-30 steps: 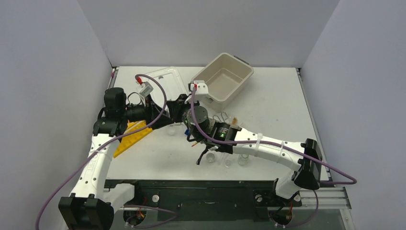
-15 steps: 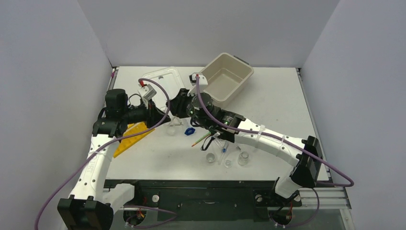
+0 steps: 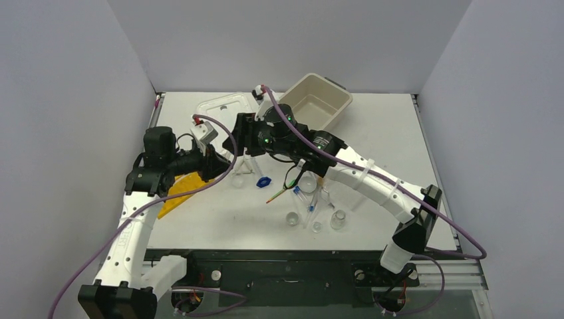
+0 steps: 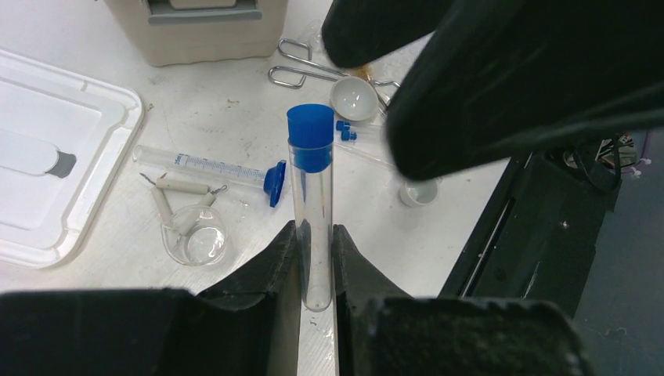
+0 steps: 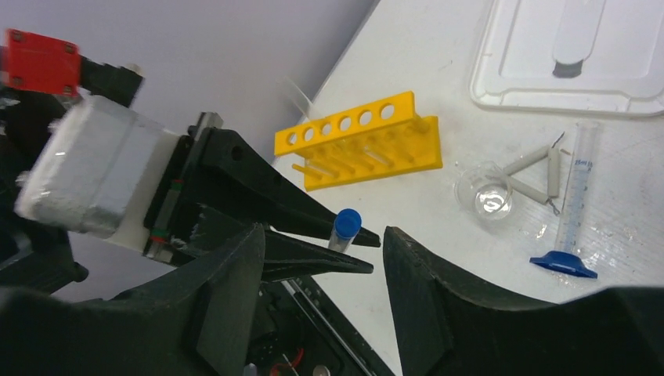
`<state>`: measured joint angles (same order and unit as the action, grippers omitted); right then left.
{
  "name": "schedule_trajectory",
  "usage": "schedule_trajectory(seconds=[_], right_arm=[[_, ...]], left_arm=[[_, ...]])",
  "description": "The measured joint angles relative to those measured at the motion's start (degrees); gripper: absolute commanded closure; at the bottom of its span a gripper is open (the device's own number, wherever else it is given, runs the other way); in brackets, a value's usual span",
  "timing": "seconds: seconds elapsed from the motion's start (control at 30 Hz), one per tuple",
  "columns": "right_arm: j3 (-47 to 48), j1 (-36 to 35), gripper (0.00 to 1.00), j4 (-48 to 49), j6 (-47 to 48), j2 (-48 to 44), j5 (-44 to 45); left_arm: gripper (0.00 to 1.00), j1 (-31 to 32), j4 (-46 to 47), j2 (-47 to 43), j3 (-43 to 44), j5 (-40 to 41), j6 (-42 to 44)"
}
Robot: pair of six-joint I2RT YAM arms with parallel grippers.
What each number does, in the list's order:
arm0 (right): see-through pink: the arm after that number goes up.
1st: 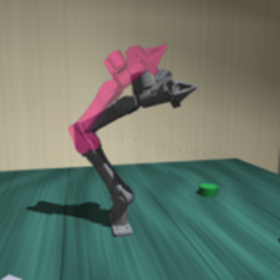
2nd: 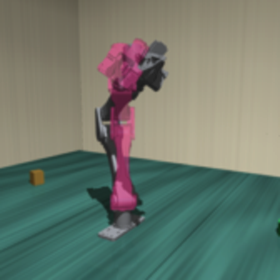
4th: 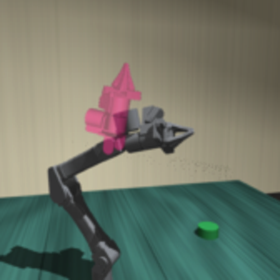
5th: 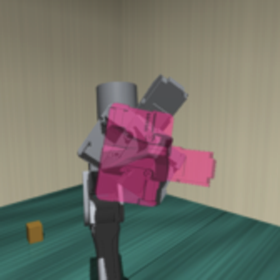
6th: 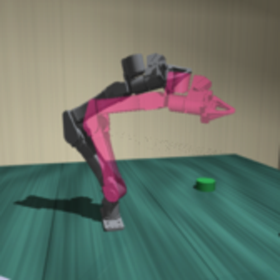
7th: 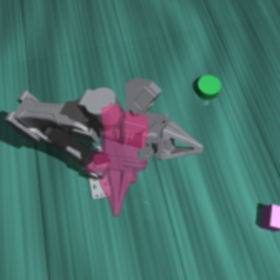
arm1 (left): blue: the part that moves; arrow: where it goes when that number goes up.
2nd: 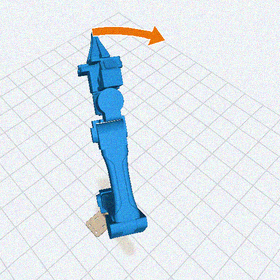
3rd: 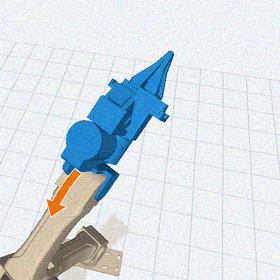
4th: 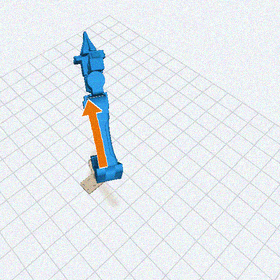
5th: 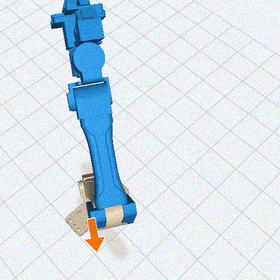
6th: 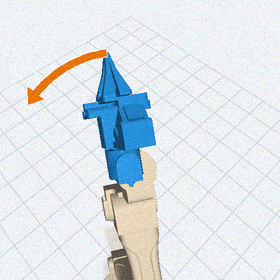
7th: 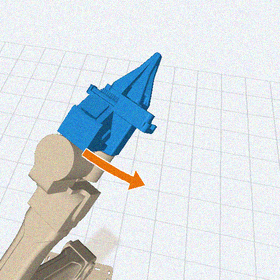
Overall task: Organize the chemistry lab equipment
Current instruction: Pick up the test tube at the center of the board, then insert the test tube into the slot of the test tube rack.
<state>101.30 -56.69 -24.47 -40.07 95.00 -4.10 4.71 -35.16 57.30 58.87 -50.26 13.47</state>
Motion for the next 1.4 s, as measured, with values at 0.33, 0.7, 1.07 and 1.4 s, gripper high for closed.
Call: schedule_trajectory(seconds=[0.33,0.7,1.07,1.4], right_arm=[[0.4,0.0,0.57,-4.0,-0.1,5.8,-5.4],[0.4,-0.2,0.76,-3.8,-0.9,5.8,-7.7],[0.3,0.2,1.00,-3.8,-1.1,5.8,-8.3],[-2.8,0.8,1.00,-4.3,0.4,4.2,-6.7]], left_arm=[[0.99,1.0,-3.7,-2.2,0.0,1.6,3.6],[0.99,1.6,-4.9,-2.2,-0.3,2.5,5.3],[0.98,1.6,-6.1,-2.2,-0.4,4.0,6.3],[0.13,1.9,-8.0,-1.3,-0.5,4.3,7.2]])
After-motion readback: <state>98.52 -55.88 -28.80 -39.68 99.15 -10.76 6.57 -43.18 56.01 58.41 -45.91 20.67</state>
